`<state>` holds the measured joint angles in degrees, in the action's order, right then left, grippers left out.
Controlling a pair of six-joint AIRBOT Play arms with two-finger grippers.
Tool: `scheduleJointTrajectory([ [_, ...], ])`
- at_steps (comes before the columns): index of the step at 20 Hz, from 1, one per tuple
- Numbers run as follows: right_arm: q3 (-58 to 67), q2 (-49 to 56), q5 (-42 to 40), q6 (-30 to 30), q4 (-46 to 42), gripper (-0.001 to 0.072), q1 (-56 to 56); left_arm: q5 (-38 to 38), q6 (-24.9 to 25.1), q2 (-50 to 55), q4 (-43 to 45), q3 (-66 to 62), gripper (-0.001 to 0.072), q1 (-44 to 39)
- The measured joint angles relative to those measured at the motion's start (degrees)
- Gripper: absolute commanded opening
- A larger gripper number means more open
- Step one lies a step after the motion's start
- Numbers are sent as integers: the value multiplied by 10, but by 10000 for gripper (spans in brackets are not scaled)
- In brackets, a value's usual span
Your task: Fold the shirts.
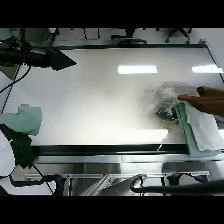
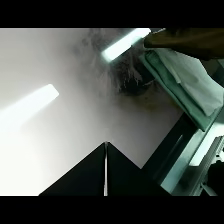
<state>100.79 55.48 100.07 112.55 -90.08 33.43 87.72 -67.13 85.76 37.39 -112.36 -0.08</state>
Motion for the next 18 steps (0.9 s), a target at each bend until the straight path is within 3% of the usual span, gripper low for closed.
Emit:
scheduleJointTrajectory([
  [4,-131,-55,33,8,-81,39,2,24,6,1,0,0,15,-1],
  [5,-163,-65,37,9,-98,153,2,31,7,2,0,0,15,-1],
  [6,-196,-74,42,10,-113,464,2,37,8,2,0,0,15,-1],
  [7,-222,-80,47,11,-124,708,2,41,9,2,0,0,15,-1],
  [11,-263,-74,47,-7,-141,694,1,46,10,3,0,0,15,-1],
  [12,-259,-68,48,-13,-139,655,1,45,10,3,1,0,15,-1],
  [13,-251,-63,48,-17,-129,471,1,39,10,3,0,0,14,-1],
  [14,-241,-57,45,-23,-109,234,1,35,11,3,0,0,15,-1],
  [15,-234,-53,38,-25,-82,89,1,28,11,3,0,0,15,-1],
  [18,-218,-50,-24,-40,59,28,-3,12,12,0,0,-5,14,9],
])
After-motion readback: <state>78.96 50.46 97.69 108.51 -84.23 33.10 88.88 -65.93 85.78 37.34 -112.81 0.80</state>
